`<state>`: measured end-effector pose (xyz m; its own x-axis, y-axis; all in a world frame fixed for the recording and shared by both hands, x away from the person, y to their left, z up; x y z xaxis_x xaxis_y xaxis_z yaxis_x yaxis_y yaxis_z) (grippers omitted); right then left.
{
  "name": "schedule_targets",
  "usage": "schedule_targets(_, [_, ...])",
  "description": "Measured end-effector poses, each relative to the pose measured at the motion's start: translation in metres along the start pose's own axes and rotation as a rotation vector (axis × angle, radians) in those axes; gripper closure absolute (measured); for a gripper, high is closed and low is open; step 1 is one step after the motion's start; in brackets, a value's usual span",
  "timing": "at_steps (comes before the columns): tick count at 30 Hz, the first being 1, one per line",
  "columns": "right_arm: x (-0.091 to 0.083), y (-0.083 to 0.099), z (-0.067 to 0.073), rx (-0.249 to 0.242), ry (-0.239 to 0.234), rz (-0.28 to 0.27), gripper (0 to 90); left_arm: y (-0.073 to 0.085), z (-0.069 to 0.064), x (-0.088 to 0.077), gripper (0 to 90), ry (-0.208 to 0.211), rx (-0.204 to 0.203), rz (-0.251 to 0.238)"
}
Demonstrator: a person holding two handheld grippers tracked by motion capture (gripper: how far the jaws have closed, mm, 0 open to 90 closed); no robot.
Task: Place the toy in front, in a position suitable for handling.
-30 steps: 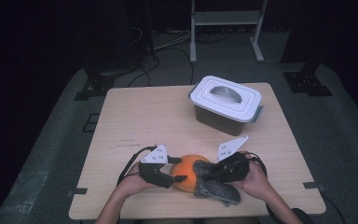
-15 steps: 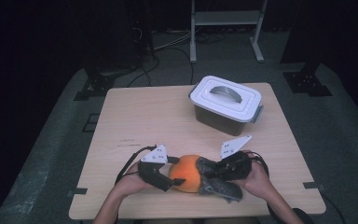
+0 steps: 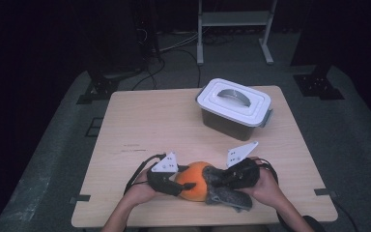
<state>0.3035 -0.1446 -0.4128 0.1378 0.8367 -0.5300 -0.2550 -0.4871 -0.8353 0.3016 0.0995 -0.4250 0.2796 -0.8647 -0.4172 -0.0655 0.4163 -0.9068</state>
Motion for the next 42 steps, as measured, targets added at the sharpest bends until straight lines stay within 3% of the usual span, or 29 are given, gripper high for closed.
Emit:
schedule_targets(1, [0.000,0.000,0.000,0.000,0.000,0.000,76.8,0.000,0.000,0.000,47.1,0.000,0.000,0.000])
schedule_targets(2, [-0.004,-0.004,0.000,-0.011,0.029,-0.023,77.0,-0.002,-0.001,0.000,47.9,-0.026,0.036,-0.009])
schedule_targets(5, [-0.008,-0.007,-0.001,-0.026,0.053,-0.052,77.1,-0.009,-0.006,0.003,48.2,-0.084,0.149,-0.033])
schedule_targets(8, [-0.011,-0.012,-0.003,-0.029,0.079,-0.092,77.1,-0.007,-0.006,0.010,48.0,-0.091,0.192,-0.059])
schedule_targets(10, [-0.010,-0.011,-0.006,-0.018,0.087,-0.094,76.9,-0.001,-0.002,0.013,46.3,-0.073,0.163,-0.050])
schedule_targets(12, [-0.006,-0.005,-0.010,0.001,0.079,-0.077,76.9,0.003,0.003,0.011,42.7,-0.060,0.107,-0.056])
schedule_targets(13, [-0.004,-0.002,-0.012,0.012,0.067,-0.073,76.9,0.003,0.005,0.010,38.2,-0.059,0.083,-0.048])
schedule_targets(14, [-0.001,-0.001,-0.013,0.018,0.062,-0.062,77.0,0.003,0.006,0.009,27.3,-0.055,0.056,-0.048])
schedule_targets(15, [-0.001,-0.001,-0.013,0.018,0.062,-0.062,77.0,0.004,0.009,0.007,27.3,-0.035,-0.011,-0.050])
schedule_targets(16, [0.000,0.000,-0.013,0.024,0.054,-0.058,77.0,0.004,0.011,0.007,22.3,-0.039,-0.052,-0.046])
schedule_targets(17, [0.003,0.001,-0.011,0.017,0.046,-0.048,77.0,0.005,0.013,0.007,16.3,-0.048,-0.071,-0.043])
schedule_targets(18, [0.003,0.001,-0.011,0.017,0.046,-0.048,77.0,0.006,0.014,0.007,16.3,-0.047,-0.090,-0.028])
schedule_targets(23, [0.002,0.004,-0.010,0.014,0.042,-0.022,77.2,0.009,0.012,0.007,26.9,-0.034,-0.055,-0.013])
schedule_targets(28, [-0.008,0.017,-0.021,0.039,0.092,0.010,77.4,0.015,0.014,0.004,31.1,-0.010,-0.034,0.000])
schedule_targets(31, [-0.015,0.013,-0.023,0.047,0.111,-0.038,77.4,0.015,0.011,0.005,32.8,0.014,-0.009,0.004])
schedule_targets(35, [-0.013,0.001,-0.016,0.028,0.089,-0.109,77.2,0.014,0.006,0.007,32.9,0.039,0.021,0.012])
schedule_targets(39, [-0.003,0.006,-0.016,0.033,0.071,-0.073,77.1,0.016,0.007,0.006,32.7,0.045,0.016,0.014])
schedule_targets(42, [-0.005,0.012,-0.022,0.042,0.100,-0.032,77.0,0.017,0.008,0.005,32.4,0.047,0.002,0.008])
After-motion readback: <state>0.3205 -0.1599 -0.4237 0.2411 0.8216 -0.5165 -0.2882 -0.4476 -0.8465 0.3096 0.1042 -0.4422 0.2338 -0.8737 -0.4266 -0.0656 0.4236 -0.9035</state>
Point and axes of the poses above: each handheld gripper's, and its own axes: x roughly forward along the jaws, y roughly out of its underside, z roughly to its left, the point moved 2 cm from there along x, roughly forward along the jaws, and after that the axes turned 9 degrees about -z, right-handed, at the moved point
